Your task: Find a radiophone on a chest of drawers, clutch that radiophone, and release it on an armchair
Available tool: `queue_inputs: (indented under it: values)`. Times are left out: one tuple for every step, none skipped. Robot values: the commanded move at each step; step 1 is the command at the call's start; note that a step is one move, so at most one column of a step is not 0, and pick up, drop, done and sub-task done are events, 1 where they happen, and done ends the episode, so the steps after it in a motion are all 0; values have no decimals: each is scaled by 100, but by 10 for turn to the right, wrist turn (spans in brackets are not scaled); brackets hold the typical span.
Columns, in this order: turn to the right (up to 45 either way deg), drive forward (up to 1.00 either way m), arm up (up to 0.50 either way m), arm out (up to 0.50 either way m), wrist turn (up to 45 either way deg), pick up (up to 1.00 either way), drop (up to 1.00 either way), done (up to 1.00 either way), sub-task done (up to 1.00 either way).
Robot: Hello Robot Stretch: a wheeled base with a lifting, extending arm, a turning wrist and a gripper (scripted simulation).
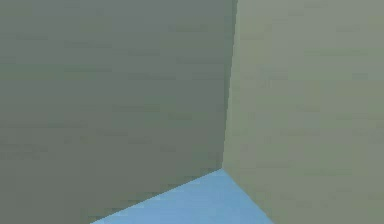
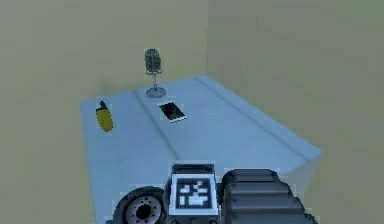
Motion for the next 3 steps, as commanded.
queue_inputs:
  values:
    - [0,0,0,36,0,0,0,0,0]
    - [0,0,0,0,450,0,0,0,0]
    - [0,0,0,0,450,0,0,0,0]
